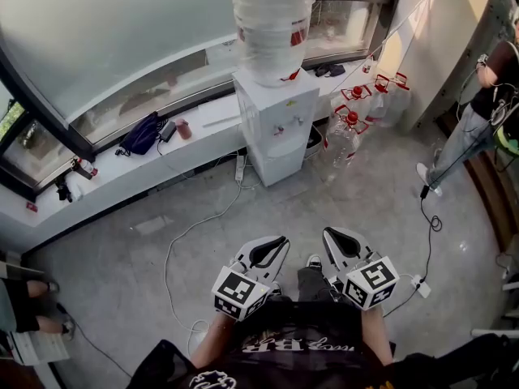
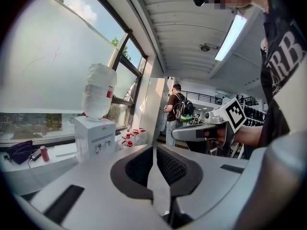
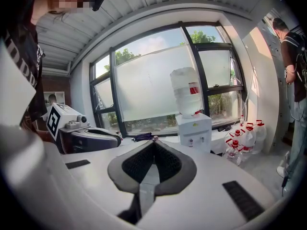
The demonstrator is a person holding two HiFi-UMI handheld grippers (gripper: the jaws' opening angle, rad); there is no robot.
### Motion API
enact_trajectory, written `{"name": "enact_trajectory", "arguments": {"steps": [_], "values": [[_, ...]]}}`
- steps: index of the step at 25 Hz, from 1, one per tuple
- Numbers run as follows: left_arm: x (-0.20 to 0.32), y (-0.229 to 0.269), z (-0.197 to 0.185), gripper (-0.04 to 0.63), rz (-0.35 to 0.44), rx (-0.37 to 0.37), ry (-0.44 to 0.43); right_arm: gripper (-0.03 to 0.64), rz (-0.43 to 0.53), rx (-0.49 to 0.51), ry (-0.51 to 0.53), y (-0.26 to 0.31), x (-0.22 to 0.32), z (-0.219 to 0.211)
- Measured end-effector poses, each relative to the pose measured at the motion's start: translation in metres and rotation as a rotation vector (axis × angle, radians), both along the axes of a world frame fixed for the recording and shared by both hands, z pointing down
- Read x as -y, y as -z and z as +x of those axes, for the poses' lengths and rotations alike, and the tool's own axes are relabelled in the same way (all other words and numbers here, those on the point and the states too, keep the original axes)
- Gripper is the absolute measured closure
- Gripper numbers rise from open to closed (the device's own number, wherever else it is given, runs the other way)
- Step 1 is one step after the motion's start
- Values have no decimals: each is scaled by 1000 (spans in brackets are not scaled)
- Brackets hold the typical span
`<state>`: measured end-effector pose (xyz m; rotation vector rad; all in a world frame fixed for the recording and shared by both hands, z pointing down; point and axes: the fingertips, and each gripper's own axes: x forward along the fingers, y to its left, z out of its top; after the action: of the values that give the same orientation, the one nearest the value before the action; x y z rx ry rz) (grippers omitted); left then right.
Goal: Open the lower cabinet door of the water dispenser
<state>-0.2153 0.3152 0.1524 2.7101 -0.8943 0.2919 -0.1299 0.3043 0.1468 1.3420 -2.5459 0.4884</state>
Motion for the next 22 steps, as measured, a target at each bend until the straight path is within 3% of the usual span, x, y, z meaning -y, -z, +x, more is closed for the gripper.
{"name": "enact_trajectory", "arguments": {"steps": [8,16,22], "values": [[51,-20,31,569,-32,41,41,601,-55,66,43,-29,57,31],[166,-24,91,569,-44,59,133,598,-51,53,103,-36,177,99],[237,-39,147,569,-71,142,142,595,-99,51,125,-69,247,157]]}}
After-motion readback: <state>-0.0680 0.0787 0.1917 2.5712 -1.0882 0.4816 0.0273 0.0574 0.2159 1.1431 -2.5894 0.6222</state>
